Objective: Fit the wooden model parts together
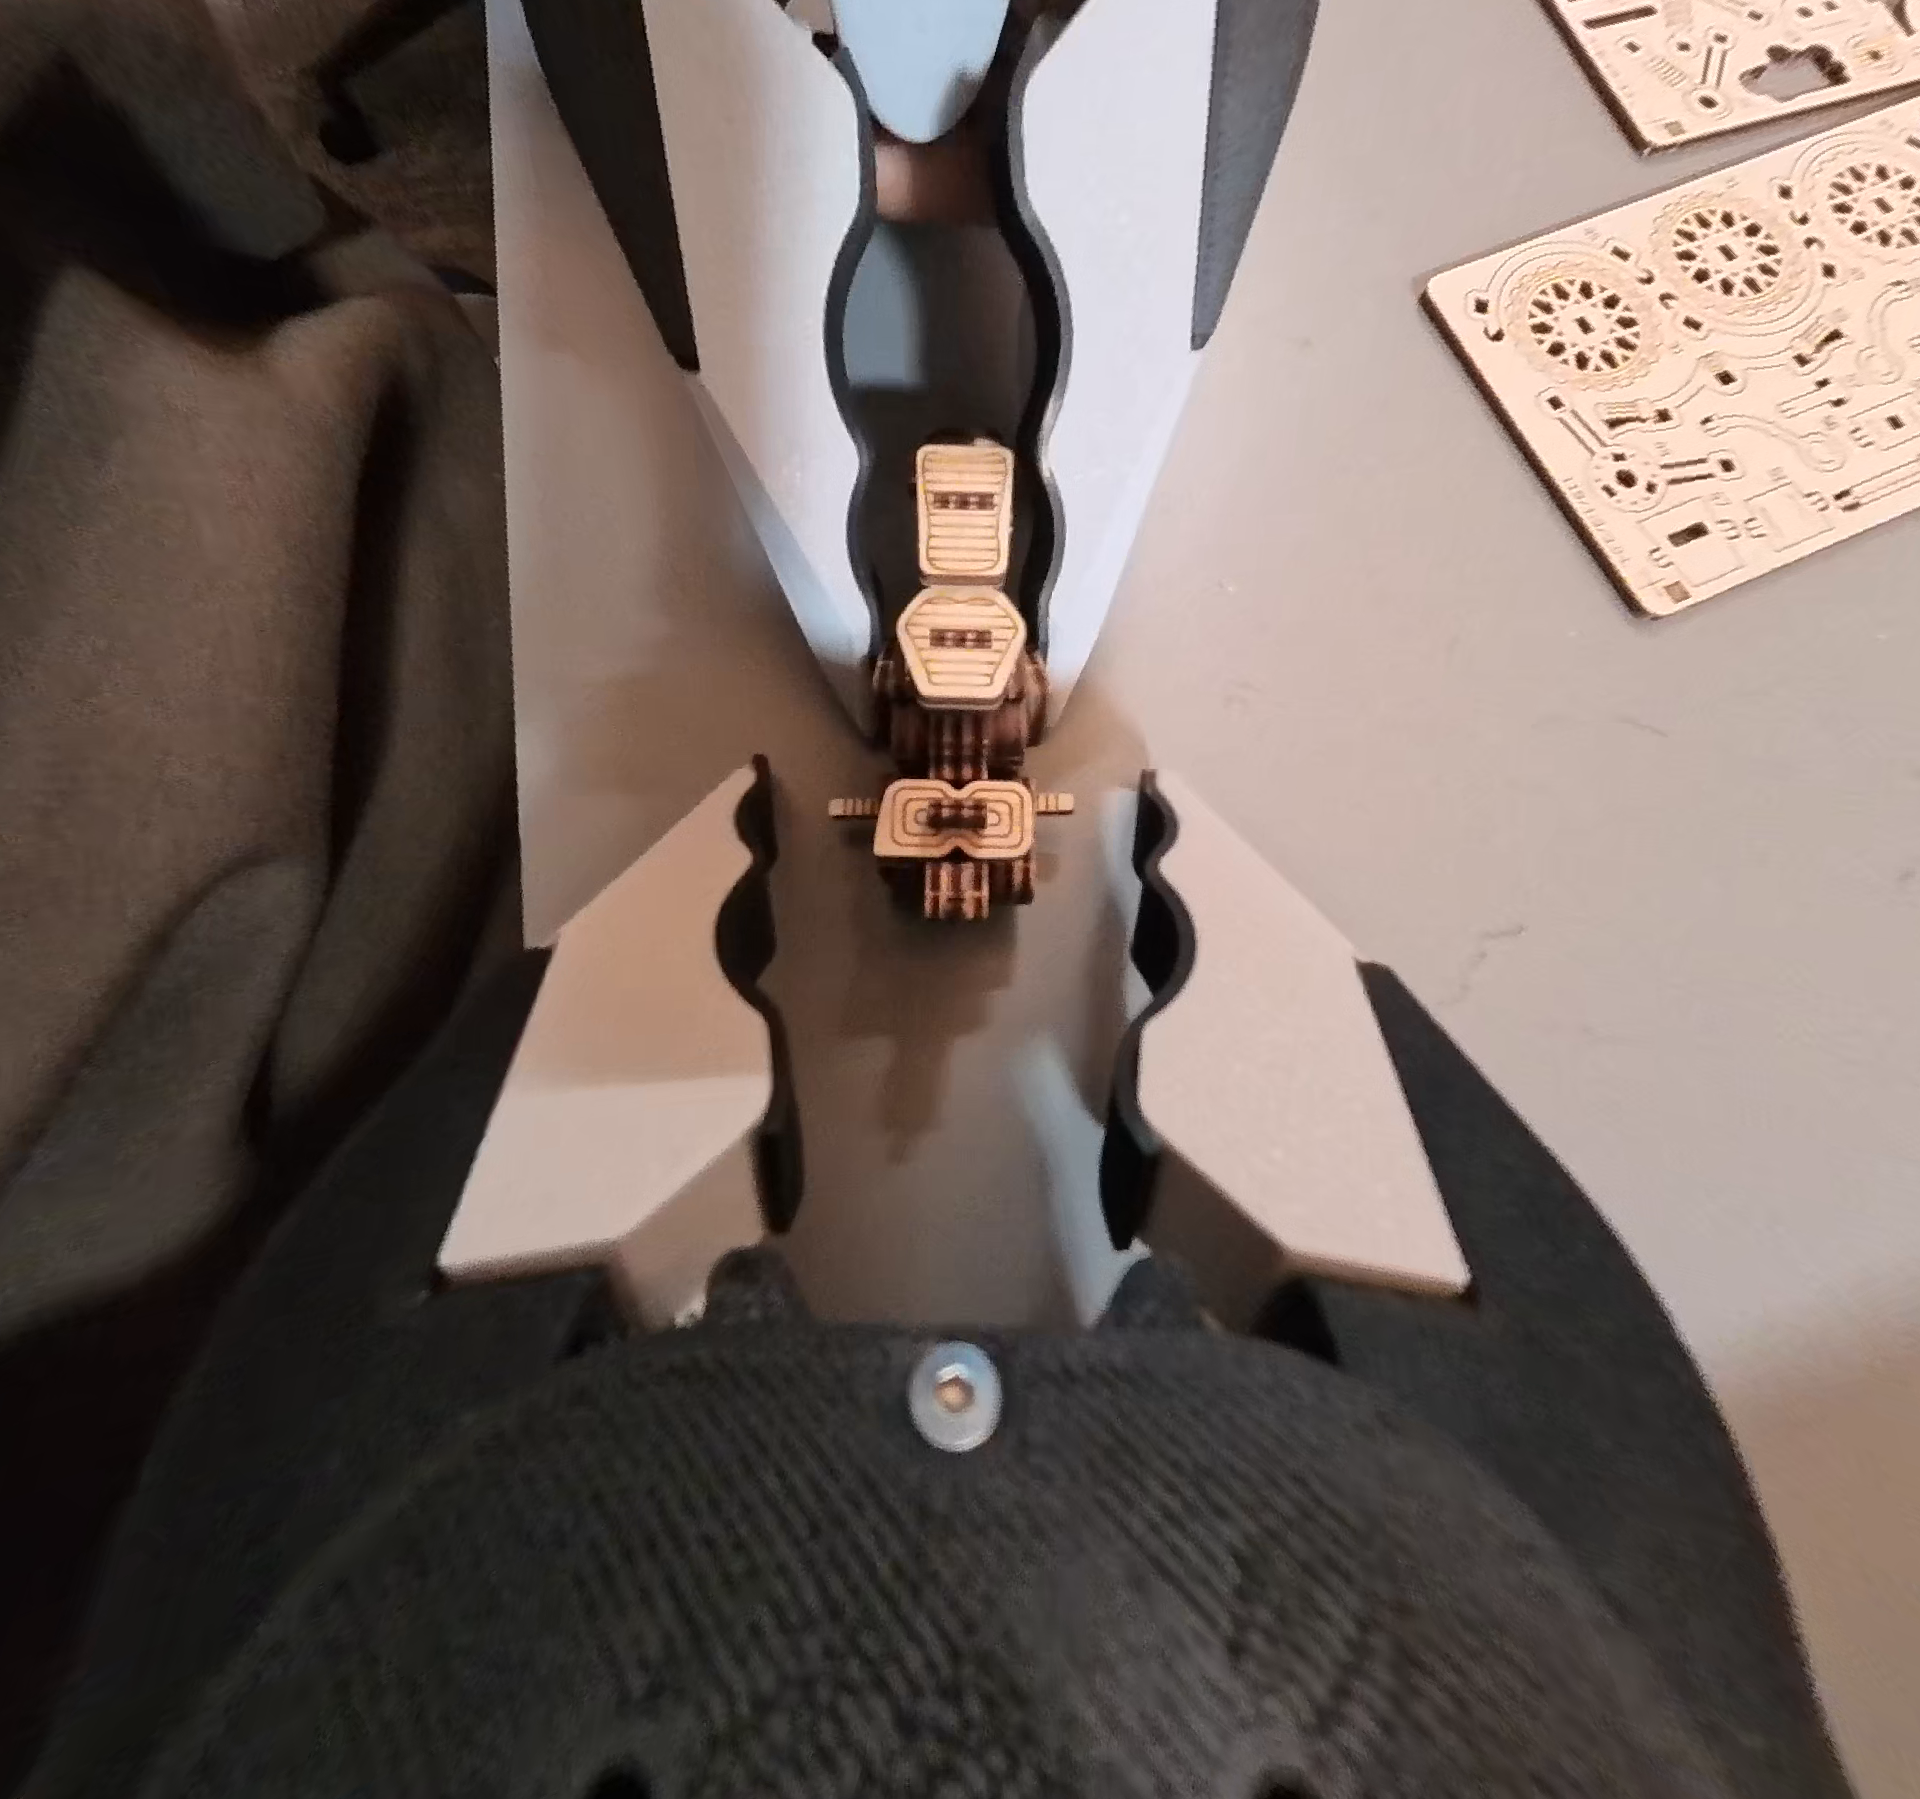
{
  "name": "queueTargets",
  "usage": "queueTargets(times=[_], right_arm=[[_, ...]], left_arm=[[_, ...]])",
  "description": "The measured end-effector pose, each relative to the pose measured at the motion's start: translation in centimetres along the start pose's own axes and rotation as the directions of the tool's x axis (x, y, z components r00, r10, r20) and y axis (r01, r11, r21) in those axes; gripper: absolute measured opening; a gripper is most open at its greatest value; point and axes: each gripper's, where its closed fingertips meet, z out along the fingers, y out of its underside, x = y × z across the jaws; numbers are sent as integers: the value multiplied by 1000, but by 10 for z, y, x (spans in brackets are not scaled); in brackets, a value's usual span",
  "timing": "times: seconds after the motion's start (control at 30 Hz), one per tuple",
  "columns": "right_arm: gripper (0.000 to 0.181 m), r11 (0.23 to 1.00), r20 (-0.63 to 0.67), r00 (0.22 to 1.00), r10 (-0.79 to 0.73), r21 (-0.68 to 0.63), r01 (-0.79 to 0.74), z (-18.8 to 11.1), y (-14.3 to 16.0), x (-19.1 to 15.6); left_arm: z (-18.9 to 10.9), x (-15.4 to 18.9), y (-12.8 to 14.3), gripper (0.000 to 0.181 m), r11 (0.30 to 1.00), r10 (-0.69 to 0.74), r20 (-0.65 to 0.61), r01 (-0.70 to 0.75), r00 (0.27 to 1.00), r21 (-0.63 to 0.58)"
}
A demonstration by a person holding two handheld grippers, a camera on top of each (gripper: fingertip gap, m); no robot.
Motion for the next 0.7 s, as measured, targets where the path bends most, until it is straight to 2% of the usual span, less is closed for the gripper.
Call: queueTargets(times=[0.03, 0.07, 0.1, 0.3, 0.37, 0.4, 0.5, 0.57, 0.7], right_arm=[[63, 1000, 0, 1000, -2, 2, 2, 0, 0, 0], [46, 1000, 1, 1000, -8, 4, 8, -1, -1, -1], [45, 1000, -5, 1000, -21, 2, 21, -1, -1, -1], [45, 1000, 16, 1000, 14, 8, -14, -1, -1, -1], [68, 1000, 10, 1000, 0, 13, 0, 0, -1, -1], [69, 1000, 12, 1000, -10, 10, 10, 0, 0, -2], [65, 1000, 21, 999, -26, 13, 26, 0, 0, -4], [45, 999, 11, 999, -32, 18, 32, -1, -1, -2], [44, 999, 23, 999, -34, 6, 34, -1, 0, -3]], left_arm=[[0, 0, 0, 29, 1000, 0, 0, 0, 1000, 0], [0, 0, 0, 29, 1000, 0, 0, 0, 1000, 0], [0, 0, 0, 30, 1000, 0, 0, 0, 1000, 0], [0, 0, 0, 30, 1000, 2, 0, -2, 1000, 0], [0, 0, 0, 30, 1000, 1, 0, -1, 1000, 0], [0, 0, 0, 30, 1000, 1, 0, -1, 1000, 0], [0, 0, 0, 30, 1000, 0, 0, 0, 1000, 0], [0, 1, 0, 29, 1000, 1, -6, -1, 1000, 0], [0, 2, 0, 29, 1000, 1, -10, -1, 1000, 0]])
